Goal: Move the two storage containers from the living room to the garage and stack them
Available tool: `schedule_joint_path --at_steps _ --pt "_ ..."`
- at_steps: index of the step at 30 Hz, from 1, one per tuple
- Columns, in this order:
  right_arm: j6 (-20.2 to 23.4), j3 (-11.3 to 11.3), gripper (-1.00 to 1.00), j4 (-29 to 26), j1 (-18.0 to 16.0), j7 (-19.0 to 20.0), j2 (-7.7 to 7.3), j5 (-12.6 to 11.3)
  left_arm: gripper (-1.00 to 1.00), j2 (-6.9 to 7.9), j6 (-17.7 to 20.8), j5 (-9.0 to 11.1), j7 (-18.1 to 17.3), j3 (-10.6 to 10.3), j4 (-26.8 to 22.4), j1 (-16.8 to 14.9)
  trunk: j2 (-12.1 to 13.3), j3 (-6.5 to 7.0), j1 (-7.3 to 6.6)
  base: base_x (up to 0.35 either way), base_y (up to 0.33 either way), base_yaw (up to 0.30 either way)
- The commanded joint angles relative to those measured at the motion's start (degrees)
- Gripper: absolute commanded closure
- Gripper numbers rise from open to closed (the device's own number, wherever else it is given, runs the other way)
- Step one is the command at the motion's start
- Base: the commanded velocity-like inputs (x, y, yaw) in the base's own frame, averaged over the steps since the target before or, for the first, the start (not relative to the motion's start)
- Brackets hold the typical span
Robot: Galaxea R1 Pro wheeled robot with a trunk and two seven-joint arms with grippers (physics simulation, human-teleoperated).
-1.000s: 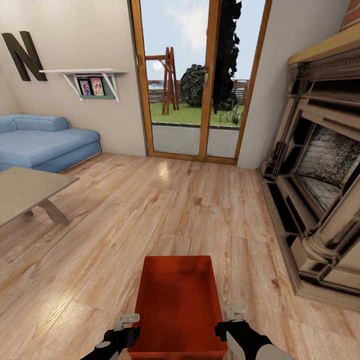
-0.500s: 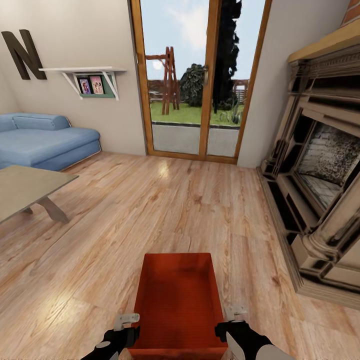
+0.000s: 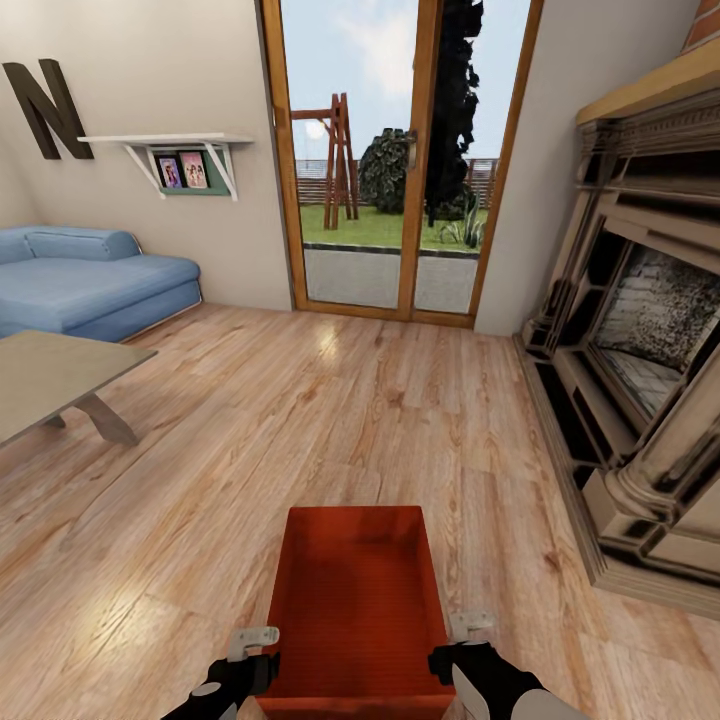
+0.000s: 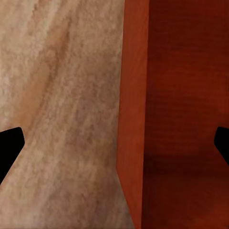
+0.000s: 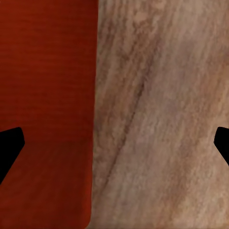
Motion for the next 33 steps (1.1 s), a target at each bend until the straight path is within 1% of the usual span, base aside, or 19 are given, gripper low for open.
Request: schedule_joint_path --at_steps 1,4,9,14,22,27,33 --pt "0.49 0.31 -1.0 -0.12 0.0 -0.15 0.0 0.2 -1.0 0.0 -0.21 0.51 0.25 -0.51 0.05 -0.03 -0.02 -0.05 -0.01 0.0 0.0 0.0" --pt "0.5 0.3 -1.0 -0.12 0.0 0.31 -0.05 0.17 -1.0 0.0 -0.21 0.54 0.25 -0.51 0.05 -0.03 -0.02 -0.05 -0.01 0.0 0.0 0.0" --pt "0.55 0.3 -1.0 -0.19 0.0 2.98 -0.08 0.21 -1.0 0.0 -0.21 0.53 0.25 -0.51 0.05 -0.03 -0.02 -0.05 -0.01 0.0 0.0 0.0" --pt "0.58 0.19 -1.0 -0.27 0.0 4.66 -0.17 0.21 -1.0 0.0 -0.21 0.52 0.25 -0.51 0.05 -0.03 -0.02 -0.05 -0.01 0.0 0.0 0.0" --pt "0.54 0.22 -1.0 -0.33 0.0 5.32 -0.19 0.24 -1.0 0.0 -0.21 0.52 0.25 -0.53 0.05 -0.03 -0.02 -0.05 -0.01 0.0 0.0 0.0" --pt "0.52 0.17 -1.0 -0.37 0.0 5.4 -0.25 0.32 -1.0 0.0 -0.21 0.51 0.25 -0.53 0.05 -0.03 -2.02 -0.94 1.09 0.0 0.0 0.0" --pt "0.52 0.18 -1.0 -0.38 0.0 5.41 -0.27 0.34 -1.0 -0.01 -0.21 0.51 0.25 -0.54 0.05 -0.03 -2.02 -0.94 1.09 0.0 0.0 0.0"
